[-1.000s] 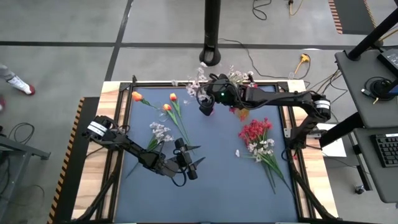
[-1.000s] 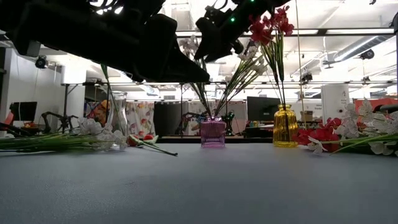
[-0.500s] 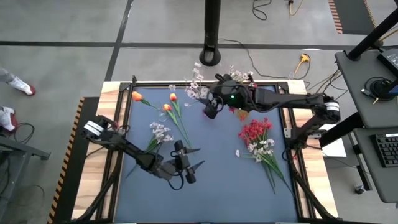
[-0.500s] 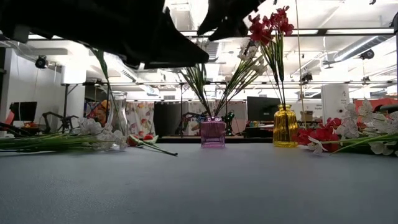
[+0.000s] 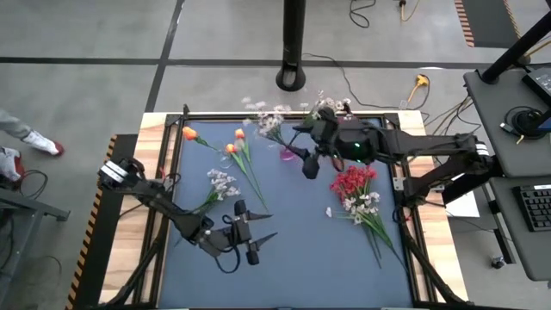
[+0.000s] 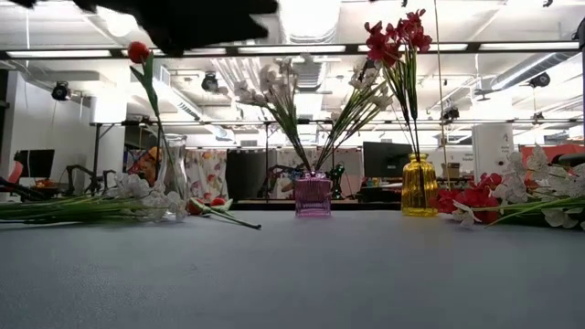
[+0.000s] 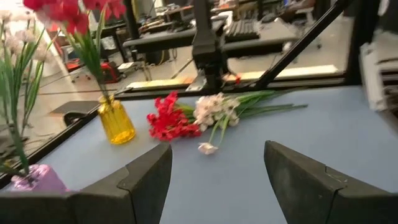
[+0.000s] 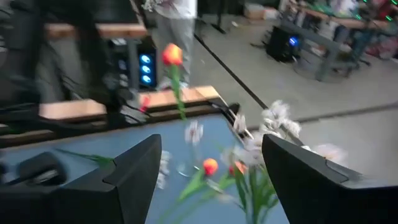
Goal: Sort flowers into vase by color
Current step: Put the orange tulip into the transparent vase
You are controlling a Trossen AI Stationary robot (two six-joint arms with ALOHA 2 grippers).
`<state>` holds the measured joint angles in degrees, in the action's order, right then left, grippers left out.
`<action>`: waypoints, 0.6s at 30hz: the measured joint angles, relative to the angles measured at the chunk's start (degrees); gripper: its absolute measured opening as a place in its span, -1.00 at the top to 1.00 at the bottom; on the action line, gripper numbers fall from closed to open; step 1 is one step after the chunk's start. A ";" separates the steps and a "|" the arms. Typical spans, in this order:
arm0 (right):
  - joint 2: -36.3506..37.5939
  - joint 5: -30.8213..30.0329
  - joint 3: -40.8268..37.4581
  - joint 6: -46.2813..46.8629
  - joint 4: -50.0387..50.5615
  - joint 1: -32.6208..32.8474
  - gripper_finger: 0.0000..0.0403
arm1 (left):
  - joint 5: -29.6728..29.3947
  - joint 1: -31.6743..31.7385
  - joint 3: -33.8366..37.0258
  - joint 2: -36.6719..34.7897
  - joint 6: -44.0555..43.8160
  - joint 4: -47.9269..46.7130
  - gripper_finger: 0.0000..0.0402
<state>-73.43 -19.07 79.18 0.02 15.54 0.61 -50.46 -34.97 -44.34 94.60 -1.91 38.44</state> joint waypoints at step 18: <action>2.47 0.03 0.00 5.14 5.74 14.18 -0.29 | 0.02 -8.34 0.00 -11.91 -10.10 -16.06 -0.18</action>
<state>-70.96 -19.04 79.18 5.17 21.28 14.79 -50.43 -43.31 -44.34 82.69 -12.02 22.38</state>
